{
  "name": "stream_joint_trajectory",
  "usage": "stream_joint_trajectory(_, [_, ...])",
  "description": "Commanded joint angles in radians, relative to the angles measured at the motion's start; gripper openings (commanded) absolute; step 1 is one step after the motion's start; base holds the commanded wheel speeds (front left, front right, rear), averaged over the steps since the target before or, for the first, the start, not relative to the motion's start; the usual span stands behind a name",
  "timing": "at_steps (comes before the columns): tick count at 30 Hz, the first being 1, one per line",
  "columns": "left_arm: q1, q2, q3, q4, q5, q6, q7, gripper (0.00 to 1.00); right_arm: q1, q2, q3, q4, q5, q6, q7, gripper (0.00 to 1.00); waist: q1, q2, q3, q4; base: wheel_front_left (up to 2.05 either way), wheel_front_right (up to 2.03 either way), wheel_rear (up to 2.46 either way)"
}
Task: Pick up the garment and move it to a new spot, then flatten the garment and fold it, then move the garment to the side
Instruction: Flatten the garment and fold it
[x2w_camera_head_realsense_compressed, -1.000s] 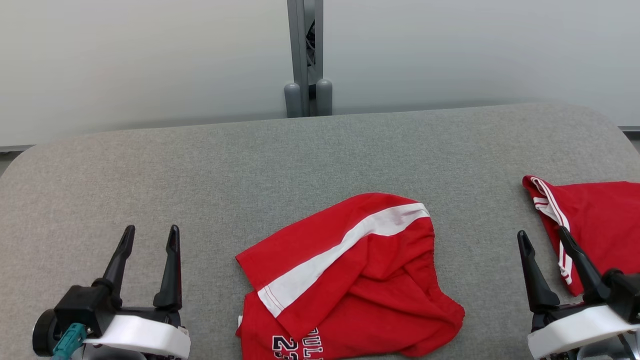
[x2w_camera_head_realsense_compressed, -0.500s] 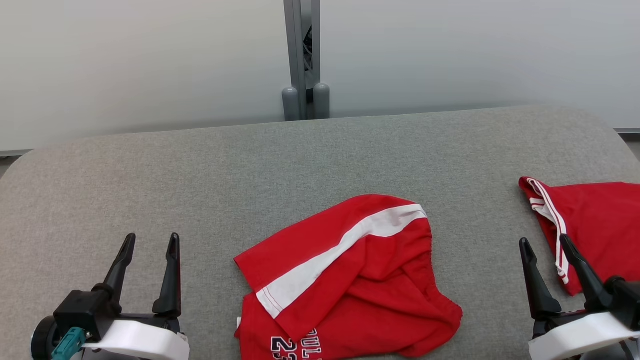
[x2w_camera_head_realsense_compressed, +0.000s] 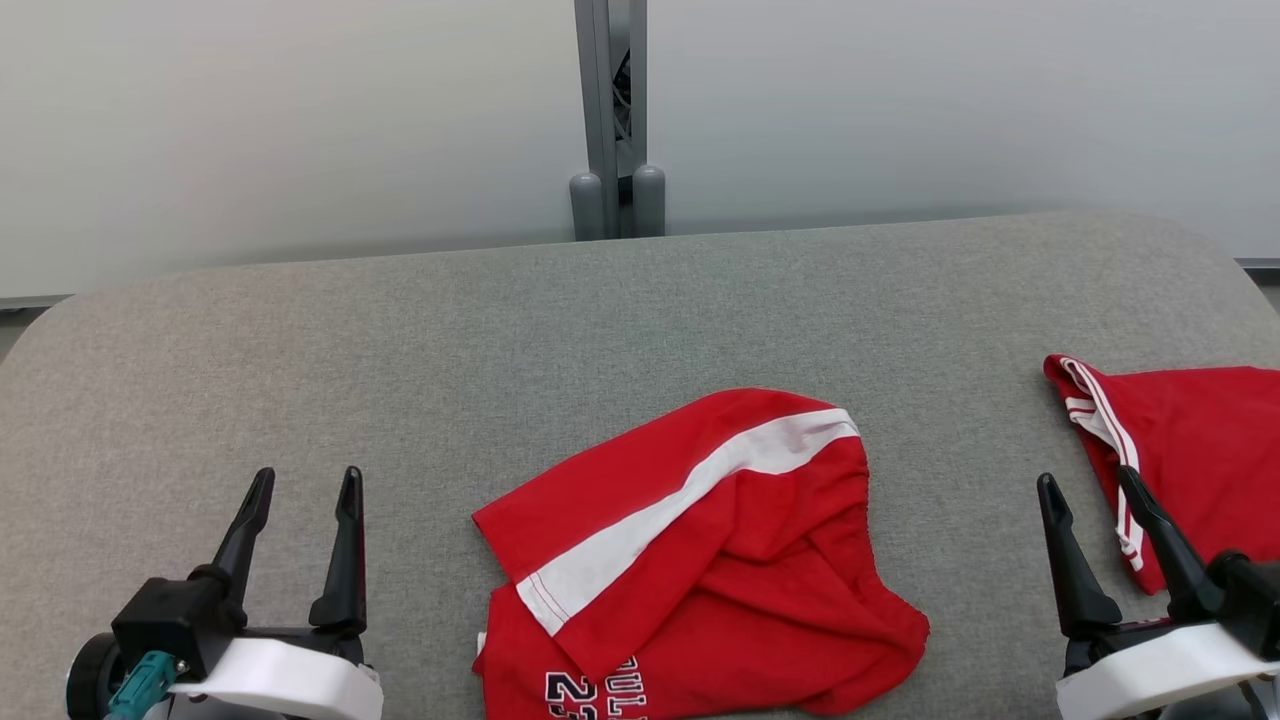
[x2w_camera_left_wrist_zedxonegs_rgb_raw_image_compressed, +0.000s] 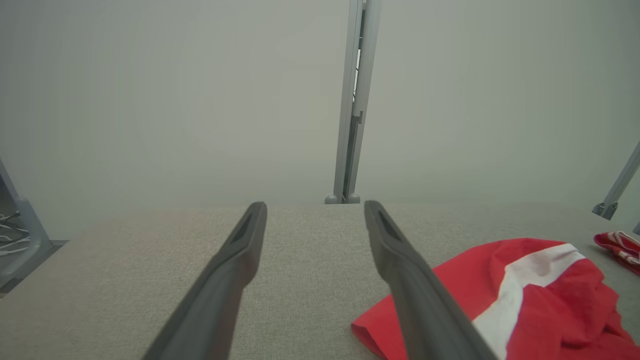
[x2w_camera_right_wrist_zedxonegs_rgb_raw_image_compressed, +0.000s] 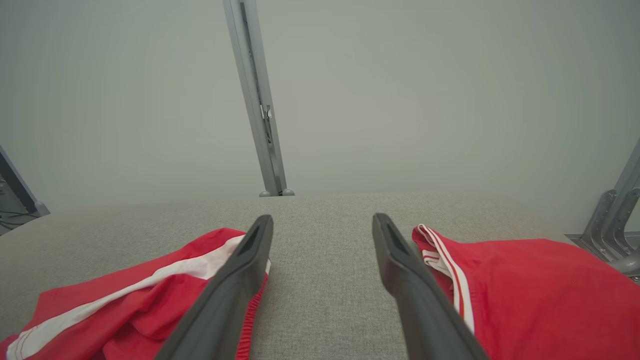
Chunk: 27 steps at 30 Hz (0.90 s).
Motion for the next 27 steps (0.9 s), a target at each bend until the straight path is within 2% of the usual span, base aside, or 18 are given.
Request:
stream_joint_trajectory(1, [-0.001,0.007,0.000,-0.004,-0.001,0.007,-0.001,1.00,-0.001,-0.004,0.001,-0.004,-0.001,0.000,0.003,1.00,0.0000,0.0000,0.001,0.000,0.00,0.00,0.00])
stream_joint_trajectory(5, [-0.026,0.001,-0.020,-0.016,-0.014,-0.006,0.041,1.00,-0.010,-0.007,0.000,-0.006,0.004,0.000,0.001,1.00,0.0000,0.0000,0.013,0.004,0.00,0.00,0.00])
stream_joint_trajectory(10, [-0.070,-0.007,-0.097,-0.020,-0.063,-0.056,0.210,1.00,-0.025,-0.014,0.019,-0.007,0.008,0.000,0.001,1.00,0.0000,0.0000,0.044,-0.004,0.00,0.00,0.00])
stream_joint_trajectory(14, [-0.088,-0.017,-0.152,-0.003,-0.098,-0.097,0.304,1.00,-0.041,-0.017,0.039,-0.001,0.016,0.000,-0.008,1.00,0.0000,0.0000,0.075,-0.019,0.00,0.00,0.00])
stream_joint_trajectory(22, [-0.109,-0.043,-0.218,0.090,-0.127,-0.147,0.375,1.00,-0.069,-0.021,0.054,0.019,0.031,0.000,-0.025,1.00,0.0000,0.0000,0.132,-0.041,0.00,0.00,0.00])
stream_joint_trajectory(27, [-0.133,-0.057,-0.235,0.151,-0.133,-0.161,0.394,1.00,-0.088,-0.025,0.065,0.031,0.034,0.000,-0.034,1.00,0.0000,0.0000,0.156,-0.048,0.00,0.00,0.00])
